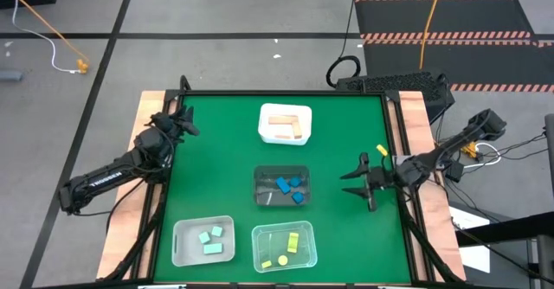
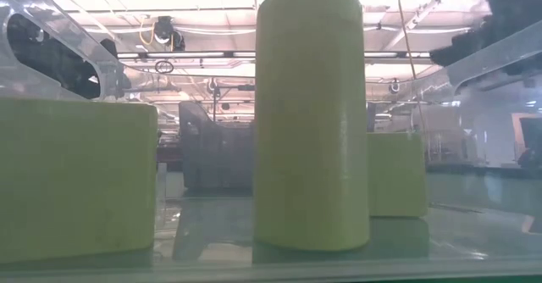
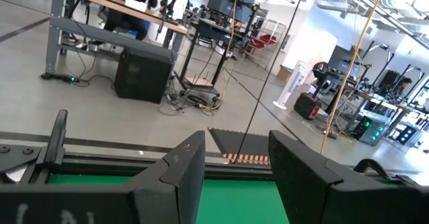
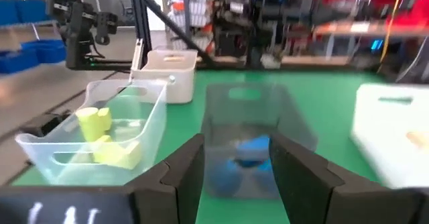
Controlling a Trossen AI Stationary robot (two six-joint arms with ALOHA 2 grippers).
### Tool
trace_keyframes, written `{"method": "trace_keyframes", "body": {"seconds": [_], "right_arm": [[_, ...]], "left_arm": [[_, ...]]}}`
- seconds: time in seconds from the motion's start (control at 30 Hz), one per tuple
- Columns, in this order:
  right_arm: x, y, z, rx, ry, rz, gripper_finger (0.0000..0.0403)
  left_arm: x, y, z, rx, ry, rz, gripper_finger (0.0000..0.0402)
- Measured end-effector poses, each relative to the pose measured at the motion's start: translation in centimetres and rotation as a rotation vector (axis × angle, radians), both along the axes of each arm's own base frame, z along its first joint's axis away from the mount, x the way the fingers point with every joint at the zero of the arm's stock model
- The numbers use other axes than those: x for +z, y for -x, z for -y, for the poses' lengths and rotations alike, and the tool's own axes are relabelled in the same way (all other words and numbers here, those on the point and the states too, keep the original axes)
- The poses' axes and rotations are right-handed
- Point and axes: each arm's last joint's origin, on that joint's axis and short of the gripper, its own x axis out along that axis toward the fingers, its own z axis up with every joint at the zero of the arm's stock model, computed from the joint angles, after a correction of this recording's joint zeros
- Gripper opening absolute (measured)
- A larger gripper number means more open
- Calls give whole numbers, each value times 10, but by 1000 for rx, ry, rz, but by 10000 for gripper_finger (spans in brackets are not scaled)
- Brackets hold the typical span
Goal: Sort & place blocks by color
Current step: Return to Home Position
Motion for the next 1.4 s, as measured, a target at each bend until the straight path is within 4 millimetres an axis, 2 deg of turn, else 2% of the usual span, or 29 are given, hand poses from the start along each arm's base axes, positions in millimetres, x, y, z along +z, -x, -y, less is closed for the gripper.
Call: {"method": "trace_keyframes", "body": {"seconds": [0.17, 0.5, 1.0, 1.23, 1.4], "right_arm": [[12, 3, 10, -54, 114, 109, 157], [32, 12, 37, -260, 145, 284, 157], [46, 31, 77, -675, 208, 428, 157], [54, 45, 90, -854, 228, 522, 157], [57, 52, 97, -988, 339, 522, 157]], "left_arm": [[0, 0, 0, 0, 0, 0, 163], [0, 0, 0, 0, 0, 0, 163], [0, 0, 0, 0, 0, 0, 163], [0, 0, 0, 0, 0, 0, 163], [0, 0, 0, 0, 0, 0, 163]]}}
